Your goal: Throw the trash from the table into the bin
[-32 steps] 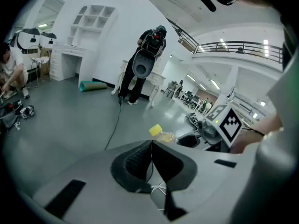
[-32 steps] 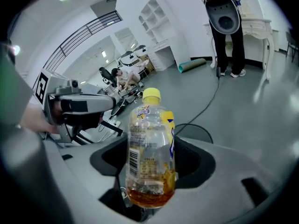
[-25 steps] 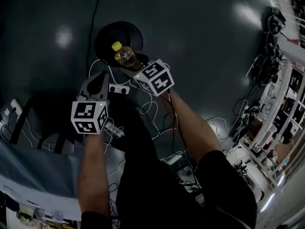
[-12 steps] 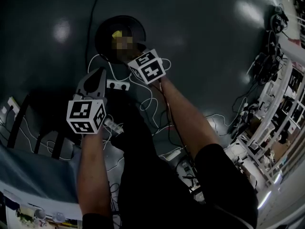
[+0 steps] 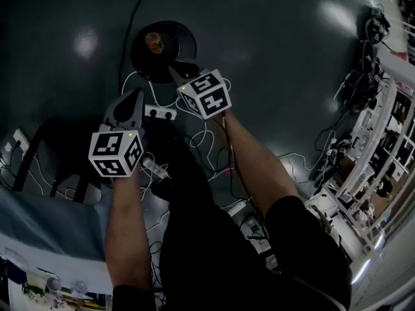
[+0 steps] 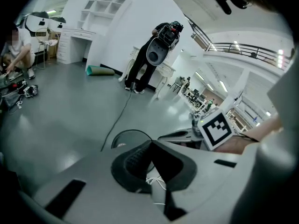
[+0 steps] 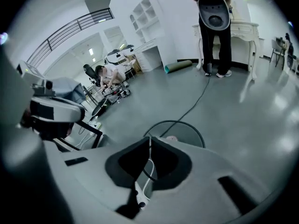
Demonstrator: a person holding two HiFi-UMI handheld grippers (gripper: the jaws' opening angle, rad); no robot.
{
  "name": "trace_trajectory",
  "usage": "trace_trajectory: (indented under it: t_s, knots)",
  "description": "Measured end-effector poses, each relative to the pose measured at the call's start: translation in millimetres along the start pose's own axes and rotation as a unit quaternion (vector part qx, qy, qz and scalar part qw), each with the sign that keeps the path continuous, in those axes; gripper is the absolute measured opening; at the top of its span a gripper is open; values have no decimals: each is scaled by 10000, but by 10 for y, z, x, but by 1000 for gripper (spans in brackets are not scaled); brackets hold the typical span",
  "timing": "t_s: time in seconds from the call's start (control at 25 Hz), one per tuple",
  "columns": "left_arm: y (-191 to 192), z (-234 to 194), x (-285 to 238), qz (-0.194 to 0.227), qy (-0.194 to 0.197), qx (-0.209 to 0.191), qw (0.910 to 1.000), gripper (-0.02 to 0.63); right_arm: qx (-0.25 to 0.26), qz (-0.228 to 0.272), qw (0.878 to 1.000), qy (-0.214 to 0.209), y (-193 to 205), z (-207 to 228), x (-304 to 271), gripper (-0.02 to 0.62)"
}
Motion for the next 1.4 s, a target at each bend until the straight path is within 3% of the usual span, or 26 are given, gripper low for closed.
trace_trajectory:
  t_s: [0.04, 0.2, 0.44, 0.56, 0.68, 0.96, 1.2, 1.4]
  knots:
    - [-23, 9, 58, -41, -61, 36, 10000, 14, -11, 71, 10000, -4, -43, -52, 93, 6]
    - [-154, 113, 438, -189, -248, -11, 9995, 14, 2, 330, 9992, -211, -300, -397, 535, 3]
    - [-433, 362, 1273, -127, -48, -15, 9999, 14, 154, 515, 9967, -604, -721, -1068, 1298, 2]
    - [-577, 451, 1740, 118, 76, 161, 9998, 14, 292, 508, 9951, -792, -833, -1385, 1654, 2]
    - [-773, 494, 2286, 452, 96, 79, 9989, 14, 422, 619, 9928, -936, -1127, -1677, 1924, 2]
    - [-845, 737, 3306, 873, -231, 71, 9959, 14, 899, 751, 9845, -1302, -1428, -2360, 2504, 2]
    - [-863, 853, 3944, 1069, -310, 141, 9937, 14, 1236, 786, 9771, -1546, -1605, -2965, 2765, 2]
    - [-877, 912, 4608, 1518, -360, 246, 9874, 14, 1568, 852, 9675, -1789, -1806, -3616, 2978, 2]
Point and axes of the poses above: the fingertips, and each gripper's own axes: x backward along the fingers, z to its right, y out of its underside, the point moved 1 cm from there along x, backward along the fingers, and after that the axes turned 8 degrees about -y, right-handed, at the moved point
